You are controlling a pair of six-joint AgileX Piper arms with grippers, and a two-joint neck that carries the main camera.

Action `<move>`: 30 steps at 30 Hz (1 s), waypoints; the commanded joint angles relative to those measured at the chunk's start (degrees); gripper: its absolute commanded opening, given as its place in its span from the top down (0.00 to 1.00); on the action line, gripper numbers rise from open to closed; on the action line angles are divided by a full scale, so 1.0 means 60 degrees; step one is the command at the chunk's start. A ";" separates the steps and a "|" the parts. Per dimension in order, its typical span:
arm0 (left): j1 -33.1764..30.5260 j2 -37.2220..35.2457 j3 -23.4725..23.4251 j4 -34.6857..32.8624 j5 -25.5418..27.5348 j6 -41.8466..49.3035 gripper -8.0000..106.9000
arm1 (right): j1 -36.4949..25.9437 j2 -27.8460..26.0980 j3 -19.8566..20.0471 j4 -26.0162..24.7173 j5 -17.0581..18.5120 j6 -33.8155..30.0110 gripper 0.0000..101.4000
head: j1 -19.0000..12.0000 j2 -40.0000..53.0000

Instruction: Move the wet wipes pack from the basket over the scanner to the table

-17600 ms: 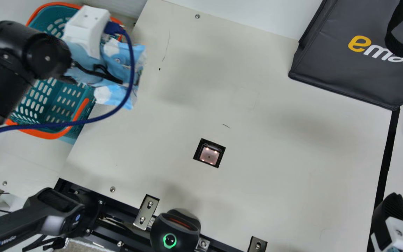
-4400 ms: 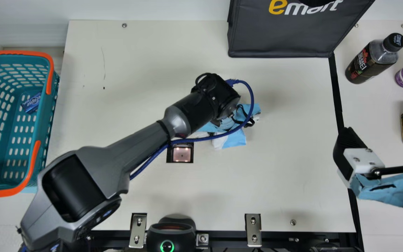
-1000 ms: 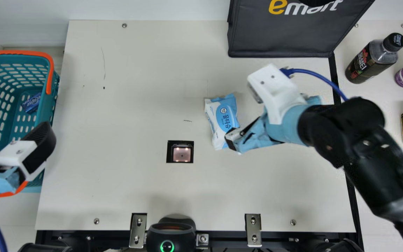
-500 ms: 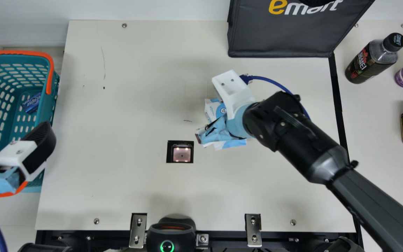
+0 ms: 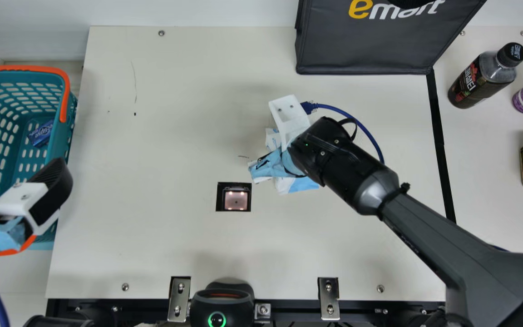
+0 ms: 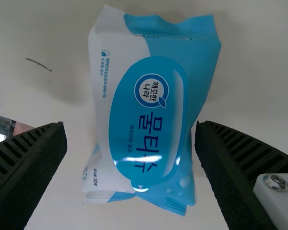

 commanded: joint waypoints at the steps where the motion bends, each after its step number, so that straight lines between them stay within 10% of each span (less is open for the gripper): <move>1: 0.0000 0.0000 0.0000 0.0000 0.0000 0.0000 0.15 | 0.0001 0.0089 -0.0007 -0.0053 -0.0007 0.0091 0.06 | -0.0291 0.0015; 16: 0.0000 0.0000 0.0000 0.0000 0.0000 0.0000 0.15 | -0.0024 0.0592 -0.0065 -0.0099 -0.0045 0.0300 0.06 | -0.0291 0.0015; 30: 0.0000 0.0000 0.0000 0.0000 0.0000 0.0000 0.15 | -0.0013 0.0458 -0.0071 -0.0133 0.0059 0.0355 0.98 | -0.0291 0.0015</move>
